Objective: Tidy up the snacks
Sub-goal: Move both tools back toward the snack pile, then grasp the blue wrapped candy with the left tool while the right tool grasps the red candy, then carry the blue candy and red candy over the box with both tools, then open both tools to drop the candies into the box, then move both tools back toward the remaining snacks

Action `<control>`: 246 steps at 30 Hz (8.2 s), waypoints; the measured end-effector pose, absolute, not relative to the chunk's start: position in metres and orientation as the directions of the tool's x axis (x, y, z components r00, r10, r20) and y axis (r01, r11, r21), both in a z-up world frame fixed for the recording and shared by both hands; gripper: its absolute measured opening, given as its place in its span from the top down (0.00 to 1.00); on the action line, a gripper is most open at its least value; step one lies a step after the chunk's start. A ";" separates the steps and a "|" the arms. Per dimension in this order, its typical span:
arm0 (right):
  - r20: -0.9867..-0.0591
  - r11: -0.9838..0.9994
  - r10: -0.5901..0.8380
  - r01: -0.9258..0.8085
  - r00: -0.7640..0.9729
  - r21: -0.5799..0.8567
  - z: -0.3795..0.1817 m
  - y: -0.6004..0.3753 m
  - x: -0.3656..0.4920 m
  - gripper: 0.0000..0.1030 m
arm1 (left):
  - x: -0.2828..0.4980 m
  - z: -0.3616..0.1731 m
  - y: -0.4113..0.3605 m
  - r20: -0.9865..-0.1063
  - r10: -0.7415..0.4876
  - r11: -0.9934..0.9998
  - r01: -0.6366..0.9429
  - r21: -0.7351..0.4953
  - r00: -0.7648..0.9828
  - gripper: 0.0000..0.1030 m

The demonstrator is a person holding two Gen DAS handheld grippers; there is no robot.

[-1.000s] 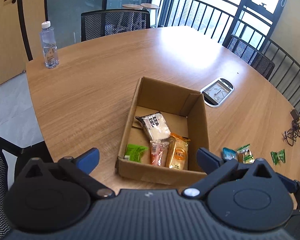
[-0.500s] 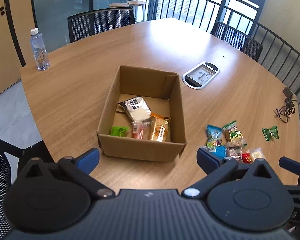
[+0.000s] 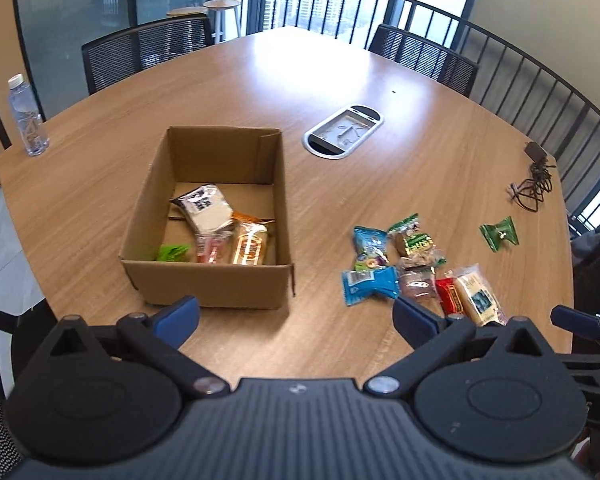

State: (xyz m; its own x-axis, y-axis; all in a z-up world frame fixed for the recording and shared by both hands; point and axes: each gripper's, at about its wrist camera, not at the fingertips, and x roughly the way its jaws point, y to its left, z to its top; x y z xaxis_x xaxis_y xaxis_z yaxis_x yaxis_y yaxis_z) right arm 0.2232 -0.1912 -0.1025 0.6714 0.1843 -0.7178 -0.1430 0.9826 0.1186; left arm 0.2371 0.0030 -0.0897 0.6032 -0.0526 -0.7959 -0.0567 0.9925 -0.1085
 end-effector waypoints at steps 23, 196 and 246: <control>-0.799 0.993 0.093 0.006 0.594 0.120 -0.132 -0.252 0.251 0.16 | 0.294 -0.127 -0.062 -0.847 -0.143 0.990 0.079 -0.120 0.512 0.13; -0.724 0.941 0.332 -0.262 0.605 0.212 -0.122 -0.012 0.368 0.80 | 0.372 -0.113 0.173 -0.782 -0.046 0.960 -0.189 -0.206 0.622 0.84; -0.715 0.972 0.233 -0.171 0.659 0.159 -0.102 -0.166 0.242 0.12 | 0.258 -0.100 0.035 -0.784 -0.024 0.971 -0.170 -0.165 0.621 0.00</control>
